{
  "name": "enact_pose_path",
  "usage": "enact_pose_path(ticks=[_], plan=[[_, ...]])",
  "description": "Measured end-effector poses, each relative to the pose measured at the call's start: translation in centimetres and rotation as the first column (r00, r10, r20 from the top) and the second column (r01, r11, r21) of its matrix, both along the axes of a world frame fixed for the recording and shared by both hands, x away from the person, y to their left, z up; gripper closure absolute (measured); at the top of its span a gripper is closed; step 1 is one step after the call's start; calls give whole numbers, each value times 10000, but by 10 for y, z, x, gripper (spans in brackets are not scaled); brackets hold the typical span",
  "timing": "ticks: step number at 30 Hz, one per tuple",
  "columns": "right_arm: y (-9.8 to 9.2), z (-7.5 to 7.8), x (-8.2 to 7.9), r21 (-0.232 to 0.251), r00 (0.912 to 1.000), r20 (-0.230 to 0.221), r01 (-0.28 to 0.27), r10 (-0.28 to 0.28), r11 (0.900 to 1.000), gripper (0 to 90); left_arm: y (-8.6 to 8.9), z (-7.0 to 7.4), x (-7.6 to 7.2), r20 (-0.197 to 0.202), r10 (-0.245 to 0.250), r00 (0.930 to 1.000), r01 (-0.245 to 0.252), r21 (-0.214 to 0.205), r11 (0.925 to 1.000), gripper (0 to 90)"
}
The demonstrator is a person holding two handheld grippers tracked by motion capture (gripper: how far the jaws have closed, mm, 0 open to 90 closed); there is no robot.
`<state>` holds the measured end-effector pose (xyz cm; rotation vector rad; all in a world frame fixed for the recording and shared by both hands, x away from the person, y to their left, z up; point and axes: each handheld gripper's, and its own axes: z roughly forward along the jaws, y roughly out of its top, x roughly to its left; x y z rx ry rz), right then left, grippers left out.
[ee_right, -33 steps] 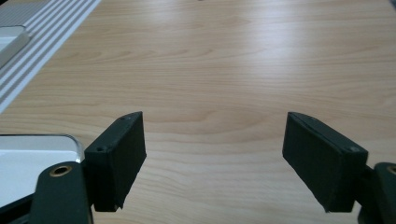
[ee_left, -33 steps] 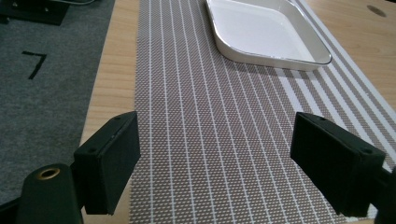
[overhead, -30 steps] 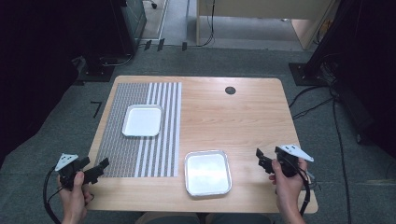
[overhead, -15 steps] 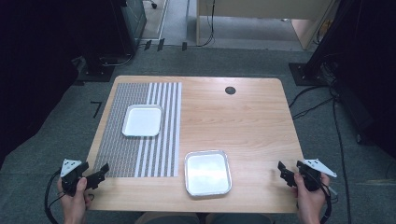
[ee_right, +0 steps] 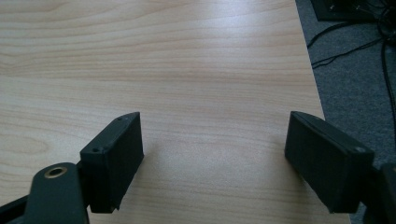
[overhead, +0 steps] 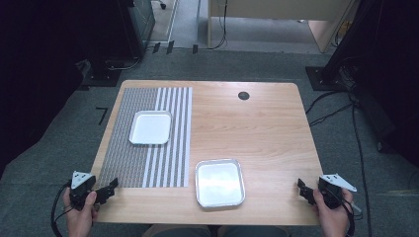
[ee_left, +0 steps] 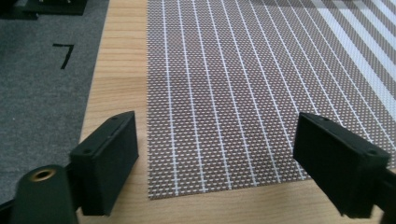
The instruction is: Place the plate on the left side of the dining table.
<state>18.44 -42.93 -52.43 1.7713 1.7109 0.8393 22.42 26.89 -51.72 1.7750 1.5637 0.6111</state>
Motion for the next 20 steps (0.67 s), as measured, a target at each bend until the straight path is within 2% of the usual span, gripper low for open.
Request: enact_pose_path(ticks=[2,3,4,5,6,20], plan=[[1,0,0,-42,10000,-22,-21,21,10000,186,-1,0,0,14,-10,10000,10,91,10000,136],[1,0,0,-65,9999,-50,-138,138,9999,174,-3,-1,-1,52,-71,10000,69,356,9993,136],[2,0,0,-144,9999,-78,-125,124,9998,171,-3,-1,-1,52,-71,10000,69,356,9993,136],[3,-1,1,-311,9998,-145,-151,146,9994,149,-6,-3,-1,112,-162,9998,153,802,9967,135],[5,-1,1,-453,9997,-186,-134,126,9989,135,-7,-3,-2,145,-164,9998,151,828,9965,133],[5,-1,2,-415,9998,-216,-7,-2,9991,131,-7,-3,-2,80,-94,9999,88,803,9967,130]])
